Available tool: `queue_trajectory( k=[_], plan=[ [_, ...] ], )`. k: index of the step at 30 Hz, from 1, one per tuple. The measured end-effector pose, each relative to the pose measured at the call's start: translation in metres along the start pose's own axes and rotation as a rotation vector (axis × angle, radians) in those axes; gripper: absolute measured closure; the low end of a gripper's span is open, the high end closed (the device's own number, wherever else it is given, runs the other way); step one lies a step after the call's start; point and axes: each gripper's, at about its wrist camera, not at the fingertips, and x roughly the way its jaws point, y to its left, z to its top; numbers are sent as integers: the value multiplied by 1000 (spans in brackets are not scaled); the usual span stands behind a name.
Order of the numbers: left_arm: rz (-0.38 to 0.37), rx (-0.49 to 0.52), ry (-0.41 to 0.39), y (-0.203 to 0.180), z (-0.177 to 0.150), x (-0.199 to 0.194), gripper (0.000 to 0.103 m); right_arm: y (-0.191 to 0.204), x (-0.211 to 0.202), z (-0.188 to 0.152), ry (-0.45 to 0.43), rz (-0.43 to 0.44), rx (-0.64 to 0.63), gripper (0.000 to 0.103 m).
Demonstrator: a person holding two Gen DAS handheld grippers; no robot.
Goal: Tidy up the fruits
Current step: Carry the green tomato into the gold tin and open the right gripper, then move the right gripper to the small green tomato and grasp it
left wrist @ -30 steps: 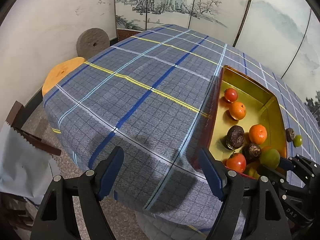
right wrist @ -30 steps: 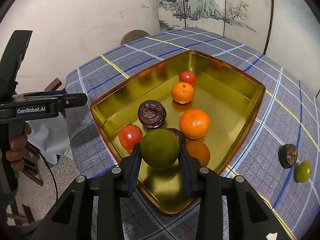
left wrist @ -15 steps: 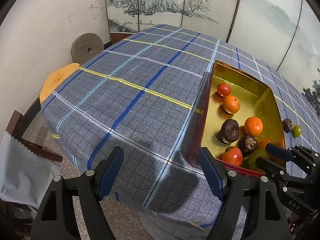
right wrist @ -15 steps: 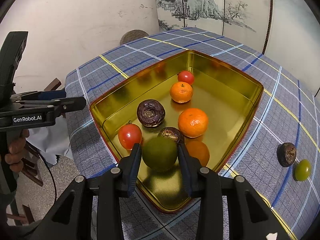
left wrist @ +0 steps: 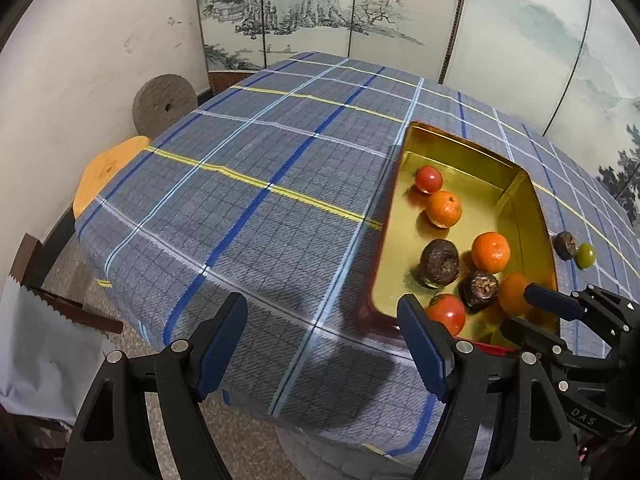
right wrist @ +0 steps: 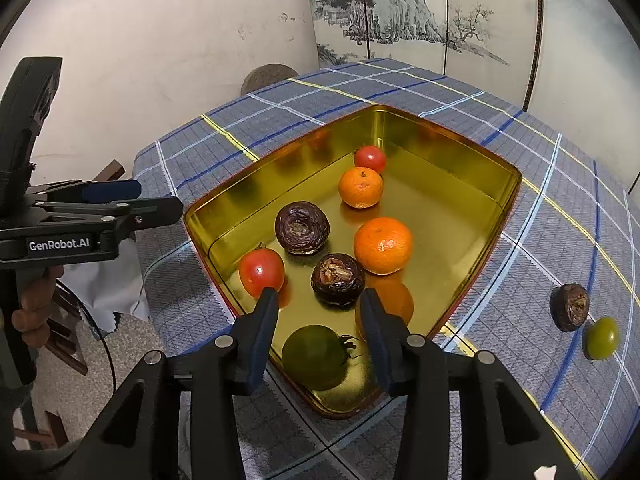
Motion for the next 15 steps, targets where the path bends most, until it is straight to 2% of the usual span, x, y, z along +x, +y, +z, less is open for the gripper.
queue_trajectory(
  k=[9, 15],
  plan=[
    [-41, 46, -31, -35, 8, -5, 25, -24, -34, -1, -76, -34, 48, 61],
    [-97, 103, -47, -74, 16, -5, 25, -82, -60, -20, -103, -165, 160, 59]
  ],
)
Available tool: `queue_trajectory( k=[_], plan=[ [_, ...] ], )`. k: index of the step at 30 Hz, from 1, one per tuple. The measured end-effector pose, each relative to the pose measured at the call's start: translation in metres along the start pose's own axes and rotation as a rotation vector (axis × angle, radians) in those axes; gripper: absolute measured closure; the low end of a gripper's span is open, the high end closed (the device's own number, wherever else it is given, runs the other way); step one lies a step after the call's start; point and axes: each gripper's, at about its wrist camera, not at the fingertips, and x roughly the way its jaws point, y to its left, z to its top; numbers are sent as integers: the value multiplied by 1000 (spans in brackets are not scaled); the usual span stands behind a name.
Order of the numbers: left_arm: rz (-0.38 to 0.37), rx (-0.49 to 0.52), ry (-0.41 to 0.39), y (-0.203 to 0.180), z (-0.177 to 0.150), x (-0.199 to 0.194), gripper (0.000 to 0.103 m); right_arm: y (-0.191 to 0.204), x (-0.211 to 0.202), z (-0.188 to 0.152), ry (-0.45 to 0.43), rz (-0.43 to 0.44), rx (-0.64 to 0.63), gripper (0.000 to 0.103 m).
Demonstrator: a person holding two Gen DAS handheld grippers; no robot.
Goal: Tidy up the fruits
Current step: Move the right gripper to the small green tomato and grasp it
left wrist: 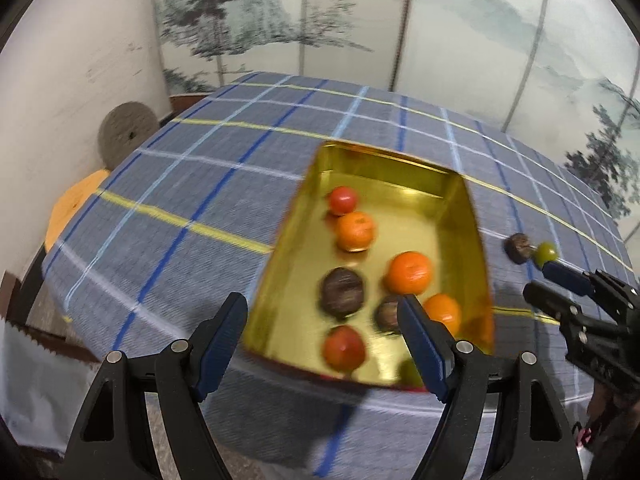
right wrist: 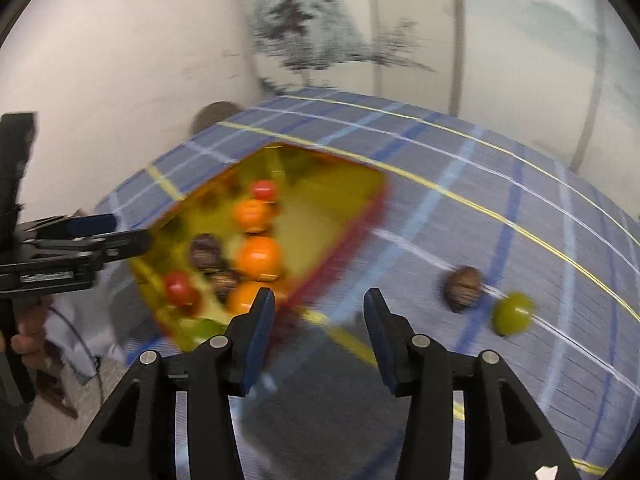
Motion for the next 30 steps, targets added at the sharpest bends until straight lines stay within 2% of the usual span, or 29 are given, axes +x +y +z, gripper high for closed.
queue_trajectory(
  k=[4, 11, 25, 30],
  plan=[
    [-46, 43, -3, -30, 9, 5, 25, -43, -7, -14, 12, -116, 49, 59],
    [-95, 104, 7, -74, 21, 19, 25, -110, -4, -29, 36, -184, 192, 58],
    [-124, 165, 35, -126, 44, 48, 25, -133, 43, -20, 67, -187, 200, 58],
    [-133, 175, 38, -138, 48, 56, 25, -132, 50, -18, 61, -206, 163, 58]
  ],
)
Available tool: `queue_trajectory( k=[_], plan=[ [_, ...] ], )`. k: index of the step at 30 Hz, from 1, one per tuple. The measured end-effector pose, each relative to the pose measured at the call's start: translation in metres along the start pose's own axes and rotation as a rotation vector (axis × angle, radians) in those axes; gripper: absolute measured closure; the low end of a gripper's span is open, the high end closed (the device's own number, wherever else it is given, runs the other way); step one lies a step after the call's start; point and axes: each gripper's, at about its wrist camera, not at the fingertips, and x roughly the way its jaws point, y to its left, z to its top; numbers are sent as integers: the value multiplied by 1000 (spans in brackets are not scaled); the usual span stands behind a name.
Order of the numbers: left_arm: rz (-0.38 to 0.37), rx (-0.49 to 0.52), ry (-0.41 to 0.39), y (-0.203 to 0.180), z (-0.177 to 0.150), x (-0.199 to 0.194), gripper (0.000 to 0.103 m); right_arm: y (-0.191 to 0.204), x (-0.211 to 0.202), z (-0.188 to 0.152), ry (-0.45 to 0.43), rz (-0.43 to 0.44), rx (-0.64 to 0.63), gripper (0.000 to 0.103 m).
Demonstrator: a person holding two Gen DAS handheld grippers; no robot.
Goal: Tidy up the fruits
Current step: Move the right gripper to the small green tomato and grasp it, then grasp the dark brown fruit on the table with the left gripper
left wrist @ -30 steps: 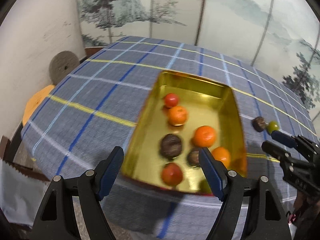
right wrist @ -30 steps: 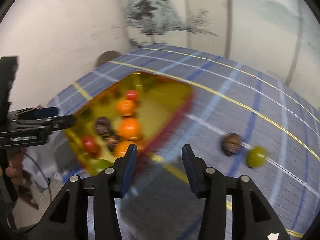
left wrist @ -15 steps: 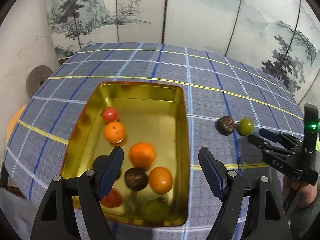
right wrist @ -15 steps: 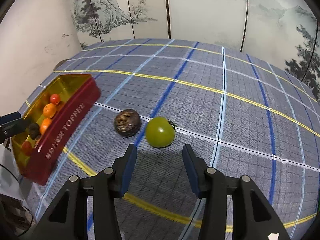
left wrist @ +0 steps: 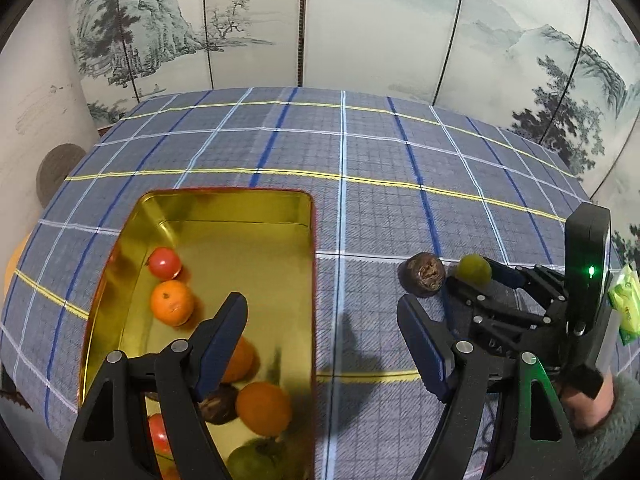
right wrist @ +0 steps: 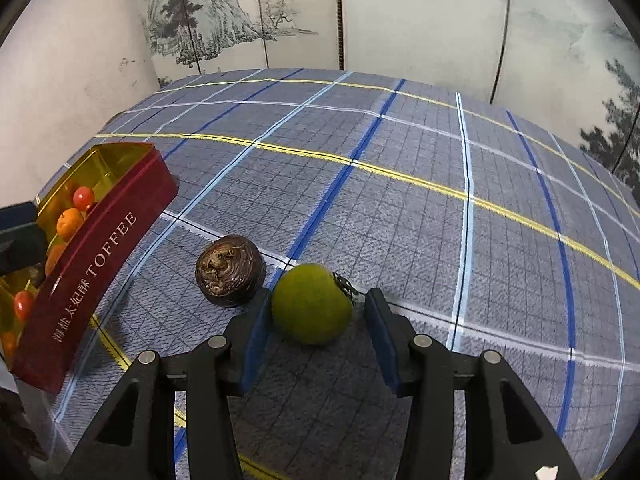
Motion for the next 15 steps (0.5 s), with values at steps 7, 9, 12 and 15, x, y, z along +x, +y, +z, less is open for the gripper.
queue_trajectory(
  k=[7, 9, 12, 15],
  plan=[
    [-13, 17, 8, -17, 8, 9, 25, 5, -1, -1, -7, -4, -48, 69],
    [-22, 24, 13, -23, 9, 12, 25, 2, -2, -2, -9, -3, -42, 70],
    [-32, 33, 19, -32, 12, 18, 25, -7, -8, -4, -20, -30, -35, 70],
    [-38, 46, 30, -43, 14, 26, 25, -26, -14, -6, -24, -57, -2, 70]
  ],
)
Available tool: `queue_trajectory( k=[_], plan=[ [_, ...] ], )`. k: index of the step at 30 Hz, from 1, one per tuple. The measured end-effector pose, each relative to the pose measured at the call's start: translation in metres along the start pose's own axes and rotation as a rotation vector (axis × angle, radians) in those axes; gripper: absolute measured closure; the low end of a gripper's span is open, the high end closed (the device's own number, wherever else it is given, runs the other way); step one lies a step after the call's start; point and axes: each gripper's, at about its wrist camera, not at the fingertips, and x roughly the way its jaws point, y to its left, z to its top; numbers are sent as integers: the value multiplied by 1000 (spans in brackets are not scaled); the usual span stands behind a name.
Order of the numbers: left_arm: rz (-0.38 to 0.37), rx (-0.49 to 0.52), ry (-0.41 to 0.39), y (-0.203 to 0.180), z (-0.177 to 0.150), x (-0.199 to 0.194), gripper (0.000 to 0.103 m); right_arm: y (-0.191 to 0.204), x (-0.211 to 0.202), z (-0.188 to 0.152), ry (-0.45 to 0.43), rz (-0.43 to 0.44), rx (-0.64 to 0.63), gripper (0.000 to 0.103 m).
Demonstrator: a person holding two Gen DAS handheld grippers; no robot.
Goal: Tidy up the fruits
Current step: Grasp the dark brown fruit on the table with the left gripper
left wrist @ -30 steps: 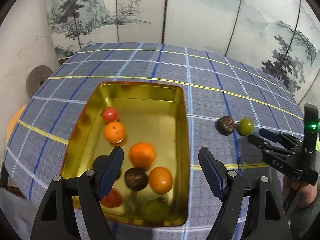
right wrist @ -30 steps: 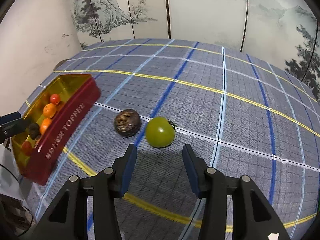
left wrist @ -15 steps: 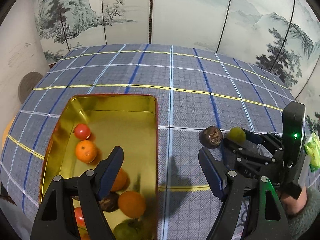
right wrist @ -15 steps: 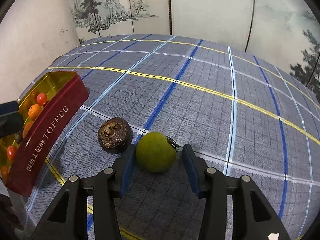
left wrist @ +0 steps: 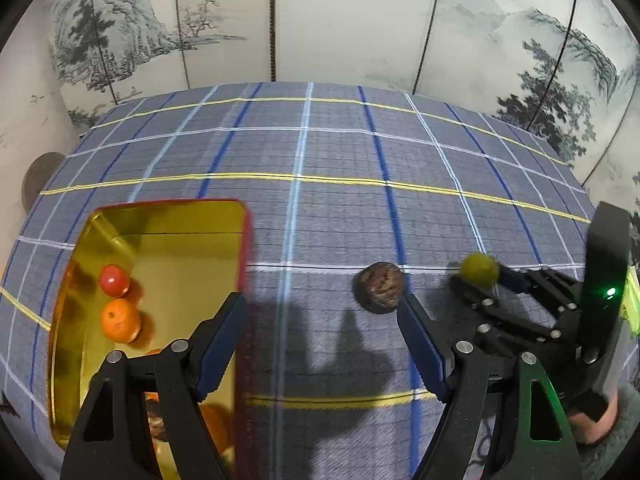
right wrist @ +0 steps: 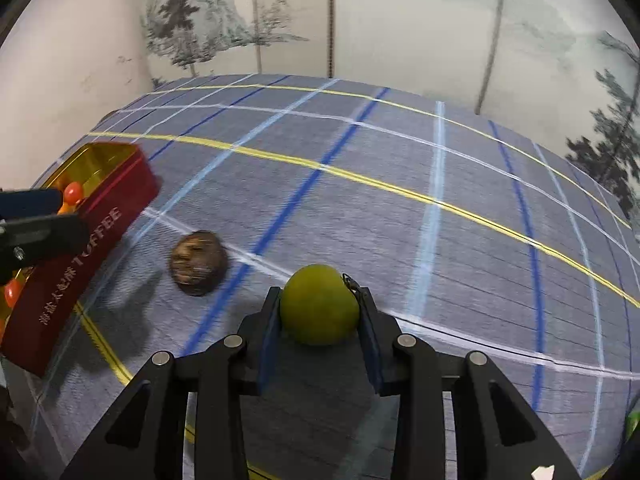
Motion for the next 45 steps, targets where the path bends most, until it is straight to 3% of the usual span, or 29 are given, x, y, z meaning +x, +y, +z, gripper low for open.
queue_trajectory(
  k=[14, 26, 31, 38, 45],
  plan=[
    [15, 34, 41, -33, 8, 44, 26, -76, -26, -34, 23, -112, 137, 70],
    [25, 25, 70, -39, 9, 70, 26, -82, -30, -46, 22, -135, 140, 69],
    [28, 23, 90, -40, 7, 79, 34, -83, -31, -47, 23, -123, 149, 69],
    [8, 35, 99, -46, 6, 80, 61, -84, -31, -47, 23, -119, 150, 67],
    [-3, 9, 115, -42, 3, 74, 62, -84, -31, -47, 23, -119, 150, 67]
  ],
)
